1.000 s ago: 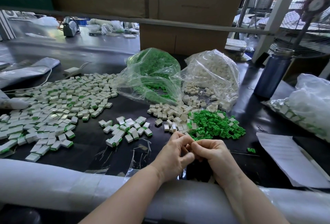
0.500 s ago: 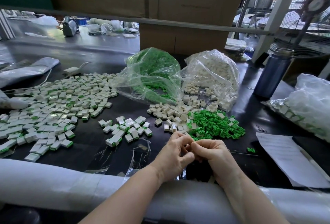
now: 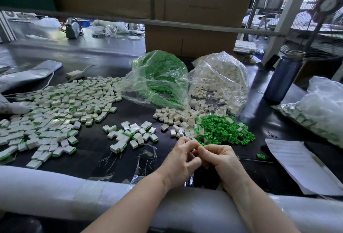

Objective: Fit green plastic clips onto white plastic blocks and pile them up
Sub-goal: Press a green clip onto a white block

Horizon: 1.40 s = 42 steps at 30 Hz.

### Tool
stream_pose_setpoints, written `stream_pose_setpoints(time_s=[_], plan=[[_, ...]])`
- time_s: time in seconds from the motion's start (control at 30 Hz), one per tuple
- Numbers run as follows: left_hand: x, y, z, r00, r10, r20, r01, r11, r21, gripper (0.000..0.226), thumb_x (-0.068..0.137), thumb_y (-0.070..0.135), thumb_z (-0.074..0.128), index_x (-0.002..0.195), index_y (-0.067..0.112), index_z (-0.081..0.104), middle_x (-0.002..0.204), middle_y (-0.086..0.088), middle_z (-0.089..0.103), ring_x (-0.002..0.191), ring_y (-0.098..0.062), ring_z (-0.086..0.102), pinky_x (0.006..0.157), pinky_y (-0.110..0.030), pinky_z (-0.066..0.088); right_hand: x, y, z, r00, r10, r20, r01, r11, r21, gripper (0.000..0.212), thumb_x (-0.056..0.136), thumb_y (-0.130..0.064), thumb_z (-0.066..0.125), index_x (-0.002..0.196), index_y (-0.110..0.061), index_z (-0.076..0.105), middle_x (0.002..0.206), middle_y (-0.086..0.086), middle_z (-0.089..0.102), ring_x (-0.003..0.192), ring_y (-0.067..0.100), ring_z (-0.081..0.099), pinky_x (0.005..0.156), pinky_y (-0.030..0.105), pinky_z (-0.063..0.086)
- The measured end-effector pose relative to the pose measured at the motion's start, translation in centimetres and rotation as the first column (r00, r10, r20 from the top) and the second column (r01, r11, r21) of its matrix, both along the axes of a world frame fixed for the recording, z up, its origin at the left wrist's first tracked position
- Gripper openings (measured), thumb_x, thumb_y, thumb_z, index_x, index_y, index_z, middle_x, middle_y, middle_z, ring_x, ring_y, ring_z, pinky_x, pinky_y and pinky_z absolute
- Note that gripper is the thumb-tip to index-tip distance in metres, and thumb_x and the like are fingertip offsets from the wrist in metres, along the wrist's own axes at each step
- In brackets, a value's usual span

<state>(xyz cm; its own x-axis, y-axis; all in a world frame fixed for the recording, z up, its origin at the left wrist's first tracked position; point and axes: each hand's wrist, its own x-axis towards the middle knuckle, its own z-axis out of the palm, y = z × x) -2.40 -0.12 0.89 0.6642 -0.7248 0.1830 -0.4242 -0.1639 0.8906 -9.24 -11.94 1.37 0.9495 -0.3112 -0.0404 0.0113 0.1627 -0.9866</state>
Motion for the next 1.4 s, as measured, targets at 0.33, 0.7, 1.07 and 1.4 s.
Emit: stream_pose_setpoints(time_s=[0.33, 0.7, 1.07, 1.4], plan=[[0.1, 0.1, 0.4, 0.988, 0.157, -0.012, -0.157, 0.986, -0.048, 0.014, 0.088, 0.012, 0.061, 0.099, 0.004, 0.064, 0.11, -0.01, 0.046, 0.077, -0.013, 0.048, 0.083, -0.019, 0.046, 0.2, -0.2, -0.4, 0.978, -0.204, 0.049, 0.209, 0.964, -0.163, 0.008, 0.081, -0.005, 0.067, 0.08, -0.011, 0.072, 0.072, 0.004, 0.072, 0.065, 0.01, 0.066, 0.052, 0.019, 0.051], [0.4, 0.0, -0.3, 0.99, 0.142, -0.017, -0.143, 0.99, -0.022, 0.011, 0.087, 0.013, 0.063, 0.095, 0.007, 0.067, 0.088, 0.002, 0.061, 0.081, -0.012, 0.058, 0.081, -0.021, 0.049, 0.4, -0.2, -0.5, 0.972, -0.227, 0.066, 0.235, 0.899, -0.368, 0.016, 0.08, -0.001, 0.067, 0.069, -0.012, 0.066, 0.058, -0.004, 0.064, 0.054, 0.002, 0.055, 0.052, 0.017, 0.046], [1.9, 0.9, -0.7, 0.767, 0.609, -0.204, -0.638, 0.759, -0.132, 0.015, 0.09, 0.007, 0.057, 0.1, 0.014, 0.065, 0.09, -0.003, 0.065, 0.075, -0.011, 0.062, 0.072, -0.02, 0.052, 0.4, -1.8, -1.4, 0.793, -0.598, 0.121, 0.582, 0.683, -0.44, 0.02, 0.082, -0.012, 0.07, 0.065, -0.019, 0.062, 0.064, -0.002, 0.063, 0.062, 0.011, 0.055, 0.057, 0.017, 0.041], [2.5, 0.9, -1.1, 0.671, 0.737, -0.078, -0.739, 0.674, 0.007, 0.035, 0.088, 0.003, 0.057, 0.121, -0.006, 0.055, 0.124, -0.01, 0.031, 0.095, -0.014, 0.039, 0.079, 0.0, 0.02, 0.5, -2.2, -1.8, 0.79, -0.613, 0.005, 0.509, 0.651, -0.563, 0.013, 0.083, -0.004, 0.064, 0.078, -0.015, 0.066, 0.079, 0.005, 0.066, 0.073, 0.018, 0.057, 0.069, 0.024, 0.039]])
